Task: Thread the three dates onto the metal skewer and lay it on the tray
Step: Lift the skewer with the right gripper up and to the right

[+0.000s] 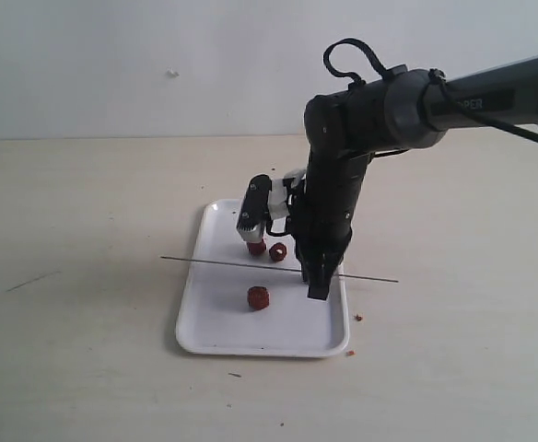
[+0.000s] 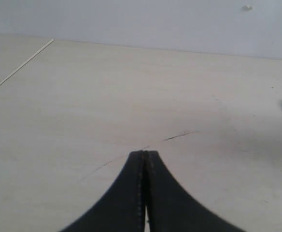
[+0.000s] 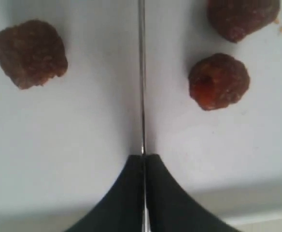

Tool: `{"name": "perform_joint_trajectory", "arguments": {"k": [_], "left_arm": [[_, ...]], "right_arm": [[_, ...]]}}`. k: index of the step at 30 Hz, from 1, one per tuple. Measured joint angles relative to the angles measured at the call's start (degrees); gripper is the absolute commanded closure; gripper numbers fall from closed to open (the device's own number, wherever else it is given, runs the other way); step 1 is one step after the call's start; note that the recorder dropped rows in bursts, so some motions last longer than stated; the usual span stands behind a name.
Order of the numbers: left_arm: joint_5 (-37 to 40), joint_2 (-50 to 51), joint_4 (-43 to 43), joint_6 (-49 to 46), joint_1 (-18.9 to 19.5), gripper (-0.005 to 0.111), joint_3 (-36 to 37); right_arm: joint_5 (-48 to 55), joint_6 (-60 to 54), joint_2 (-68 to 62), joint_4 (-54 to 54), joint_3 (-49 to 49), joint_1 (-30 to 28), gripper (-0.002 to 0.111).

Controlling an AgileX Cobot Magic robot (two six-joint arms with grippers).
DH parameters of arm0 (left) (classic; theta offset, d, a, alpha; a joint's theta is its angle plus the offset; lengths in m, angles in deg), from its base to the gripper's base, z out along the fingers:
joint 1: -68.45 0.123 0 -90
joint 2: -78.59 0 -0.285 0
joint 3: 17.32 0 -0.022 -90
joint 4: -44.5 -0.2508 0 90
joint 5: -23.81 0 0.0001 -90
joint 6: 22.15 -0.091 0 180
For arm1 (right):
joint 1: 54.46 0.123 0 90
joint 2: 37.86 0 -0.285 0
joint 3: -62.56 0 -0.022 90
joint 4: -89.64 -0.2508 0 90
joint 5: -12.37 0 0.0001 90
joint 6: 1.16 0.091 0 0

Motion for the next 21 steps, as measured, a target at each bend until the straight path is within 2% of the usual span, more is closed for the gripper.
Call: {"name": "perform_joint_trajectory", "arguments": {"k": [15,21], "left_arm": [[0.0,0.0,0.0,0.0,0.0,0.107,0.0],[0.0,0.0,0.0,0.0,0.0,0.107,0.0]], "right_arm": [[13.8,11.4,19.4,0.1,0.0,0.0,0.108],[17.3,20.4,26.6,0.1,-0.2,0.0,0.108]]}}
